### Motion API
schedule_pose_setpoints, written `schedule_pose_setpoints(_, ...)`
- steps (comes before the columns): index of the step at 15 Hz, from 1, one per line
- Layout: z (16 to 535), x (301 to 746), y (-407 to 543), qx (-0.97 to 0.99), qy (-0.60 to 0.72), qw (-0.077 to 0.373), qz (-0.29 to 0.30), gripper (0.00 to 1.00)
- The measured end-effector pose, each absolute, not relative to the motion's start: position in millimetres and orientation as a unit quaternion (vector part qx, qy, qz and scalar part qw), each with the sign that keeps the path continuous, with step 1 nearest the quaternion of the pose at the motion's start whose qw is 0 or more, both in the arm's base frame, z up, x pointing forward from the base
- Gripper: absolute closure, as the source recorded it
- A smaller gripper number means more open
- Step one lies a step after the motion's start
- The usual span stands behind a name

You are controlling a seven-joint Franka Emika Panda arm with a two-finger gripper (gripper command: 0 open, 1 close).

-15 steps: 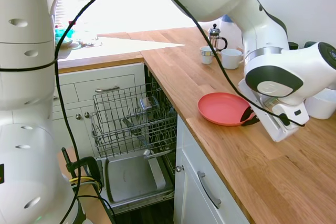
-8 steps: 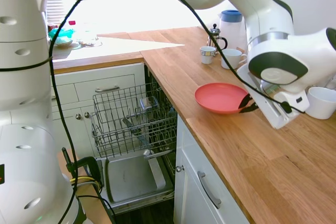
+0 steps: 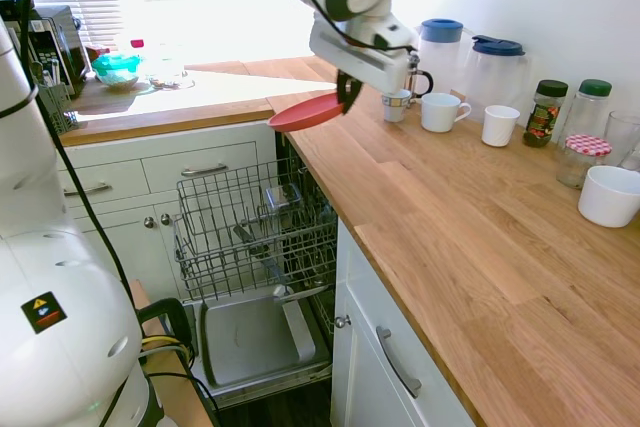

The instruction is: Put the plate in the dishwasher

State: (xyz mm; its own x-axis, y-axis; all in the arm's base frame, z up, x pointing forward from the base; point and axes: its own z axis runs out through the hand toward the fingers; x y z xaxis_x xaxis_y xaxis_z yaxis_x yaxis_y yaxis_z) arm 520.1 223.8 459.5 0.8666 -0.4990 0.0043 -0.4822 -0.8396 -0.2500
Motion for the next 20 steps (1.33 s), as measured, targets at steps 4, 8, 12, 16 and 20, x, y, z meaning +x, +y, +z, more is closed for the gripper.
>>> schedule_pose_setpoints(4, 446, 433, 381, -0.976, 0.176, 0.034, -0.124, 1.00)
schedule_pose_setpoints(8, 421, 381, 450, -0.966, 0.096, -0.022, -0.240, 1.00)
schedule_pose_setpoints(12, 340, 355, 488, -0.937, 0.007, -0.074, -0.342, 1.00)
schedule_pose_setpoints(16, 273, 325, 510, -0.886, -0.069, -0.099, -0.448, 1.00)
schedule_pose_setpoints(20, 242, 320, 499, -0.863, -0.095, -0.128, -0.479, 1.00)
